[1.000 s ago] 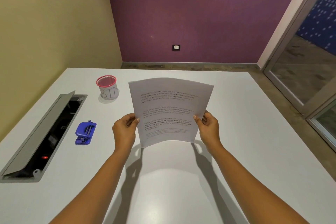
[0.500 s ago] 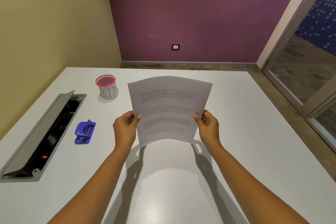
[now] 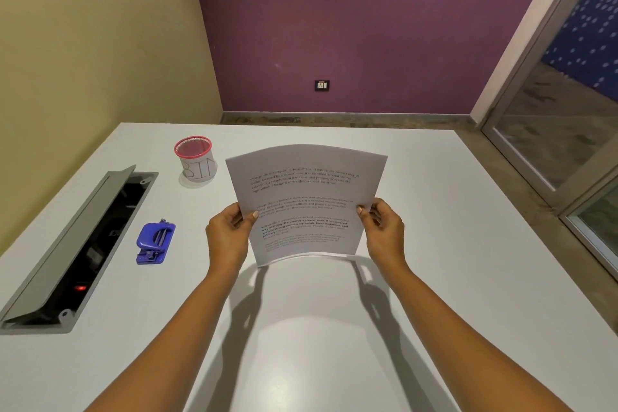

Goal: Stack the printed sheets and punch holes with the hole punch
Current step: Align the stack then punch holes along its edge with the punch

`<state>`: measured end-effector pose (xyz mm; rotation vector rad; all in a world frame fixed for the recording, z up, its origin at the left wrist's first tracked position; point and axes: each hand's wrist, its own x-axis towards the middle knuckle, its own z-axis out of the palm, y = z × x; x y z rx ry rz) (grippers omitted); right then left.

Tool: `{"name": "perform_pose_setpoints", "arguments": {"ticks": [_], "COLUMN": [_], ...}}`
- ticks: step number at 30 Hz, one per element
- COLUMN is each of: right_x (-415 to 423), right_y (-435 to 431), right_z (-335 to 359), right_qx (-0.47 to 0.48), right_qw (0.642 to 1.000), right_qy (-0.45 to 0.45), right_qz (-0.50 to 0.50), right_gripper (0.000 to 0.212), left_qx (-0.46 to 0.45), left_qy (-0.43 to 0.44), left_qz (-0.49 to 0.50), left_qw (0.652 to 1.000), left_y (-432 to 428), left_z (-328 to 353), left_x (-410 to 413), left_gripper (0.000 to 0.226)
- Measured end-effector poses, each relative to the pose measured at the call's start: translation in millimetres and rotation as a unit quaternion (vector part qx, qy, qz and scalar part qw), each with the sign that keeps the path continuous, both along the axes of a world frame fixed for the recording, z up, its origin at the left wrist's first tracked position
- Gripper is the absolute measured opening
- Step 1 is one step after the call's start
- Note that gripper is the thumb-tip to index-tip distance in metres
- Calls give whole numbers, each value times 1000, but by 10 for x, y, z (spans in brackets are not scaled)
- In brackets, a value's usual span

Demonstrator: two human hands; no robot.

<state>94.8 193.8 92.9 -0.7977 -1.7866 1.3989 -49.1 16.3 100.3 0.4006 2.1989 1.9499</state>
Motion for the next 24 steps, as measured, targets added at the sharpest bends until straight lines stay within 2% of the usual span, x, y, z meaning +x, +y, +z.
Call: {"name": "perform_pose_setpoints", "arguments": {"ticks": [4, 10, 13, 21, 24], "right_x": [28, 60, 81, 62, 75], "right_y": [10, 65, 76, 75, 73], "right_z": [-46, -167, -174, -146, -193], "right_qx": [-12, -11, -6, -3, 0], "right_qw": [1000, 997, 997, 998, 996], "right_qy": [-21, -75, -78, -61, -84], "right_qz": [0, -10, -14, -19, -25], "right_gripper": [10, 11, 5, 5, 18], "left_qx": [-15, -44, -43, -20, -41], "left_qy": [-16, -20, -17, -2, -10], "left_qz": [-33, -32, -28, -29, -29], "left_qw": [999, 998, 999, 999, 999], "left_y": [-15, -7, -9, 18, 15], "left_z": [-31, -83, -81, -18, -57], "left_x": [19, 17, 11, 2, 7], "left_gripper": [24, 20, 19, 19, 20]}}
